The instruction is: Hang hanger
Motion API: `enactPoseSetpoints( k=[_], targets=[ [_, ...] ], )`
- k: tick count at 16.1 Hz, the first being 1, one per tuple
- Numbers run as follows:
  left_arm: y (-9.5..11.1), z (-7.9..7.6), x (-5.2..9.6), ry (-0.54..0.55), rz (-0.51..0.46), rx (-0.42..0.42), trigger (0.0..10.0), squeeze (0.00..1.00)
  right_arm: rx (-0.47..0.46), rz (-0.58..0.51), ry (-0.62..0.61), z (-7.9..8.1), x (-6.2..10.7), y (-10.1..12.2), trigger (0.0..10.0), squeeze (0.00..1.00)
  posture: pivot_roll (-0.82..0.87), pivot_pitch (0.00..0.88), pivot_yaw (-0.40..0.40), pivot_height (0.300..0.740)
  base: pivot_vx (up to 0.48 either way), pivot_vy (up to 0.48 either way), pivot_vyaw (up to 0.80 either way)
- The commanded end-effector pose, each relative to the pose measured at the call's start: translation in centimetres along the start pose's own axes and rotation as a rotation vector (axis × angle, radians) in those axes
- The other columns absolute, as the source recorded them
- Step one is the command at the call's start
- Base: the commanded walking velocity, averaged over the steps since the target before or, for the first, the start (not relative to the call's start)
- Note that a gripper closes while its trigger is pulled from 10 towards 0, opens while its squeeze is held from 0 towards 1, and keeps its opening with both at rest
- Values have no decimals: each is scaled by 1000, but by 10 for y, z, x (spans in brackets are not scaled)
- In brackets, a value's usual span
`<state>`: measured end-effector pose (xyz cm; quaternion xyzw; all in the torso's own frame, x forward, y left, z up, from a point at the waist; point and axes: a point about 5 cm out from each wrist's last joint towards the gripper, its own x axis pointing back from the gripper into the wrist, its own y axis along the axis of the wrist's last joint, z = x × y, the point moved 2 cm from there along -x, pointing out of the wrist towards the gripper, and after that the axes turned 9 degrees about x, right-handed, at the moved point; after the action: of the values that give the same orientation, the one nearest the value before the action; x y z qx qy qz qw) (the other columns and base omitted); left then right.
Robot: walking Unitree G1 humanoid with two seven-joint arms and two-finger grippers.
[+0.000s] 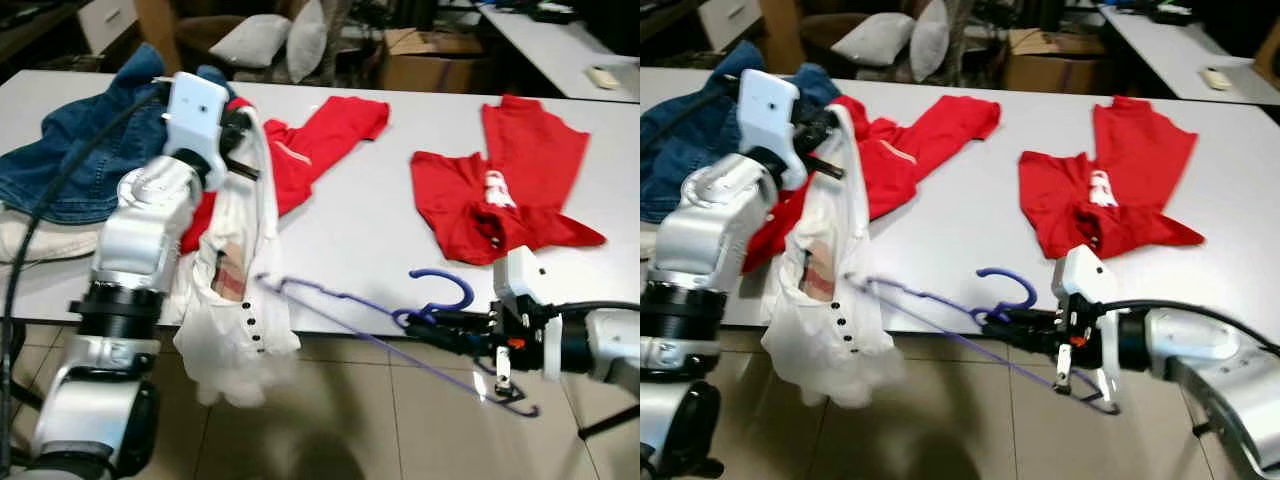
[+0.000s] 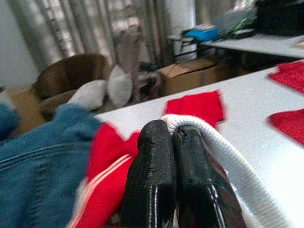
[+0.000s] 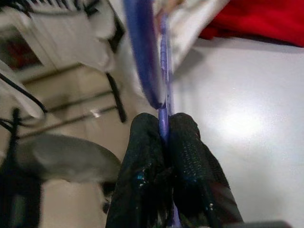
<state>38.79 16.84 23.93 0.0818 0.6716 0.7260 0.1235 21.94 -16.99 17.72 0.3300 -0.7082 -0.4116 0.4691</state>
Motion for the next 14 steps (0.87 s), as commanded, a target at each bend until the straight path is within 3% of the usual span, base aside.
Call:
enactPoseSetpoints(
  k=[1,4,7,9,10,14],
  targets=[
    [12,4,-1,6,-39,-15,10000,0,30,39,-65,-13,10,-2,10000,0,0,0,-16,740,341,0,0],
    [6,19,1,73,-17,-23,10000,0,72,103,-237,-40,35,-5,10000,0,-3,0,-18,740,342,0,0],
    [6,21,-1,70,-21,-18,10000,0,70,55,-262,-46,48,4,10000,0,-12,0,-17,740,366,0,0],
    [4,17,-2,55,-24,-4,10000,0,57,6,-241,-40,44,9,10000,0,-17,0,-15,740,405,0,0],
    [-1,6,3,16,-44,34,10000,0,36,-34,-273,-33,26,6,10000,0,-20,0,-11,740,382,0,0],
    [-32,-23,32,-64,-5,98,10000,0,-83,-111,-383,-16,-10,-9,10000,0,-18,0,3,740,373,0,0]
  ],
)
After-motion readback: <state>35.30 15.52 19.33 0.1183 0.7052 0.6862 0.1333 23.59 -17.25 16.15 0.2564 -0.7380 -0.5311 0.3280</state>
